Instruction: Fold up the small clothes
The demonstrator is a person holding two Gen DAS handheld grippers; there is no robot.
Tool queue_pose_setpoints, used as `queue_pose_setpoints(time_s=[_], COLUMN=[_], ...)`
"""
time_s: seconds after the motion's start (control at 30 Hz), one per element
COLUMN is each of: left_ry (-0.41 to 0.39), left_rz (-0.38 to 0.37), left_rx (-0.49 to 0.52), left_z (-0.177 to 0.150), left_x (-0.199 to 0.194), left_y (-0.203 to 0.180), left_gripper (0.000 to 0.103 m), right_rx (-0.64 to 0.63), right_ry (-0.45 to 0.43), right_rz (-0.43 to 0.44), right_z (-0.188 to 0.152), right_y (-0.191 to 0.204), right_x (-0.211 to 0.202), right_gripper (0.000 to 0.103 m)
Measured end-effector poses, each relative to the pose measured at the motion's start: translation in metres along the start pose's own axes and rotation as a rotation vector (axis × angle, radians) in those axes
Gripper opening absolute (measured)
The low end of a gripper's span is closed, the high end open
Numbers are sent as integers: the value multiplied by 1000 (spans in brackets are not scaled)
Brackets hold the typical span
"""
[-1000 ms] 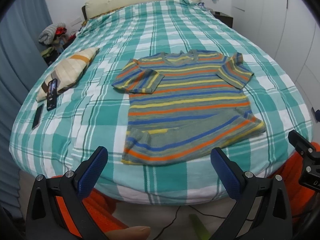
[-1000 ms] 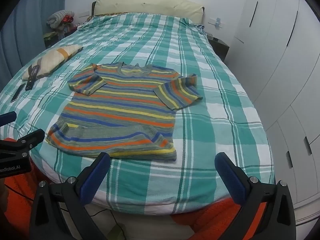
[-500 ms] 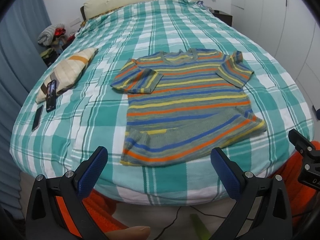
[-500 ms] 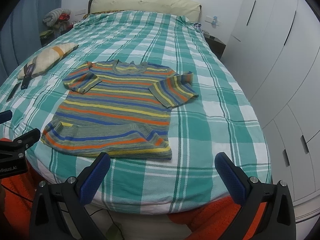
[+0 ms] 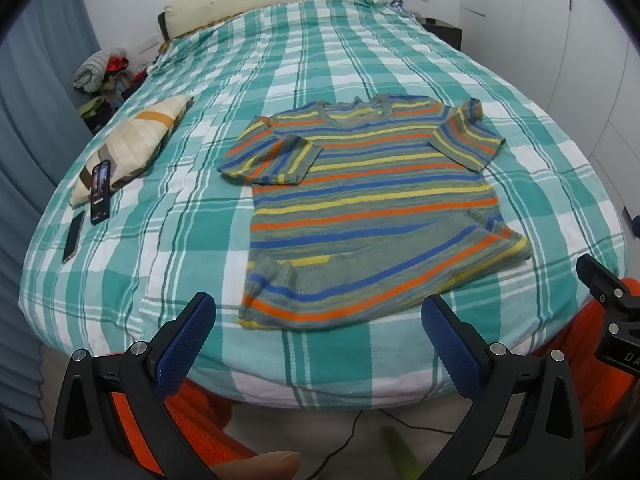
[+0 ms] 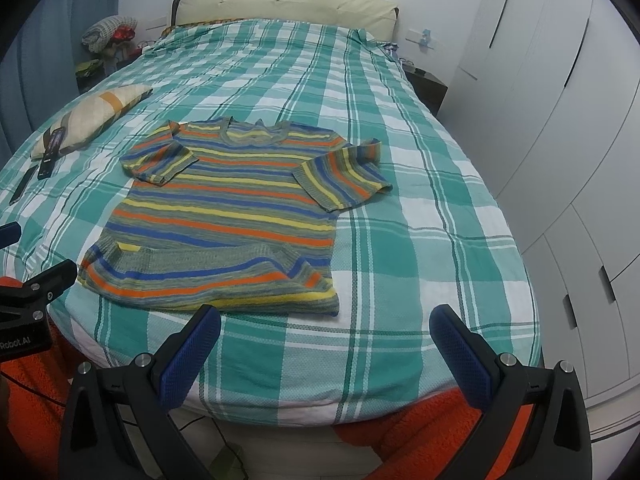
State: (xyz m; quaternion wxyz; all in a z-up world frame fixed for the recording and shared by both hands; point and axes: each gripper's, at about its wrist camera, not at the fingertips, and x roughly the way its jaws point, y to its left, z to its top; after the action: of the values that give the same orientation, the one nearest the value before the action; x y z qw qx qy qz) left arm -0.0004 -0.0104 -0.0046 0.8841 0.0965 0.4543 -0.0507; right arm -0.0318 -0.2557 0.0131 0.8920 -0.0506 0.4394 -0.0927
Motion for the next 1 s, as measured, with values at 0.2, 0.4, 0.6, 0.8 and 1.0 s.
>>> queue_pose_setpoints(time_s=[0.2,0.4,0.6,0.8,1.0], left_ry=[2,11,28,31,31], left_rz=[-2,-8,-17,-11,-9], left_rx=[-1,2,-3,-1,1], left_z=[-1,-3,-3,-2,-4], left_x=[0,2,4,4,4], left_y=[0,-1,-1,-1,0], left_gripper=[103,103,103,103,103], right_rx=[-1,2,1,6,3], right_ry=[2,4,4,3,13], right_rz=[-1,-5,-6,-4,0], right_z=[0,0,-1,-1,-3], right_y=[0,-3,-4,-5,-4], right_x=[0,1,2,3,4], right_gripper=[103,103,103,103,103])
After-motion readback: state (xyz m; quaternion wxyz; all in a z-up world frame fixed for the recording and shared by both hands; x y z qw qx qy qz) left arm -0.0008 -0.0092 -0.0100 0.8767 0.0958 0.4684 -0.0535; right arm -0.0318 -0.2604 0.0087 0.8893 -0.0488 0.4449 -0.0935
